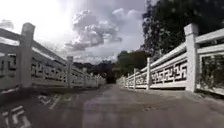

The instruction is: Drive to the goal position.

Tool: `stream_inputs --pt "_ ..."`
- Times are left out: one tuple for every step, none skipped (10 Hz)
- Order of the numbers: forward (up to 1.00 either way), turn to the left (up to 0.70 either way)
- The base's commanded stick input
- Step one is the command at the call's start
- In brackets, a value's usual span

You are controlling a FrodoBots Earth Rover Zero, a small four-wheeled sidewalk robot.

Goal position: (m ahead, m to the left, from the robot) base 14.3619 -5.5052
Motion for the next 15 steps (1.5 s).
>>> stream_inputs --pt "0.70 0.00" --pt "0.70 0.00" --pt "0.70 0.00" --pt "0.70 0.07" --pt "0.70 0.14" --pt "0.70 0.11" --pt "0.70 0.00" --pt "0.70 0.00" --pt "0.70 0.00" --pt "0.70 0.00" --pt "0.70 0.00" --pt "0.70 0.00" --pt "0.70 0.00" --pt "0.70 0.00" --pt "0.70 0.00"
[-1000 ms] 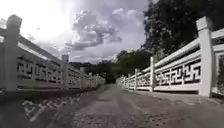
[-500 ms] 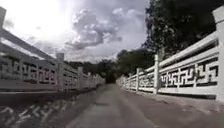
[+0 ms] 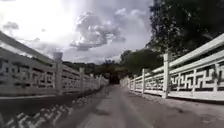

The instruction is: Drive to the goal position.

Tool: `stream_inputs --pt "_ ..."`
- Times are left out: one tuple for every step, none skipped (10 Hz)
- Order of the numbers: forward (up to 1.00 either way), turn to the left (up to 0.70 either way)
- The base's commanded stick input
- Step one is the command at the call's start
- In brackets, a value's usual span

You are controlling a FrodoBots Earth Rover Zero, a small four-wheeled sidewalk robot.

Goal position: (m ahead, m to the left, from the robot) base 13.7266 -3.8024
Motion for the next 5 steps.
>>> stream_inputs --pt "0.70 0.00" --pt "0.70 0.00" --pt "0.70 0.00" --pt "0.70 0.00" --pt "0.70 0.00"
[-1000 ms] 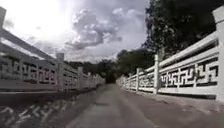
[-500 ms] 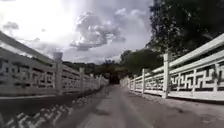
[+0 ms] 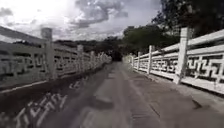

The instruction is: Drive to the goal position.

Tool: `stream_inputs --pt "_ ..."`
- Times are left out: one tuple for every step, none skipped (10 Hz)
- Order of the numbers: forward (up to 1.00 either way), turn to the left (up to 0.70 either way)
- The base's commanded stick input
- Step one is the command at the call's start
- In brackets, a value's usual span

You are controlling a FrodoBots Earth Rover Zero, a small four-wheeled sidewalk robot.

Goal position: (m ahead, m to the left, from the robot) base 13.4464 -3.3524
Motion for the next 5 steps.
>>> stream_inputs --pt "0.70 0.00" --pt "0.70 0.00" --pt "0.70 0.00" --pt "0.70 0.00" --pt "0.70 0.00"
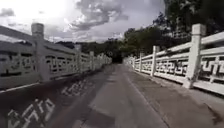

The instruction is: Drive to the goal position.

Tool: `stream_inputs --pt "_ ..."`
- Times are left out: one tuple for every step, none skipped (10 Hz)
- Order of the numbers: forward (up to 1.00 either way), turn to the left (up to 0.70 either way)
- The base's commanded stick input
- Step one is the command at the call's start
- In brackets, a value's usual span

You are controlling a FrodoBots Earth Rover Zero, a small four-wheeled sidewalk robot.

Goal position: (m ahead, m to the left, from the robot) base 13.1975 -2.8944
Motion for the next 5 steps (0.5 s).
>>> stream_inputs --pt "0.70 0.00" --pt "0.70 0.00" --pt "0.70 0.00" --pt "0.70 0.00" --pt "0.70 0.00"
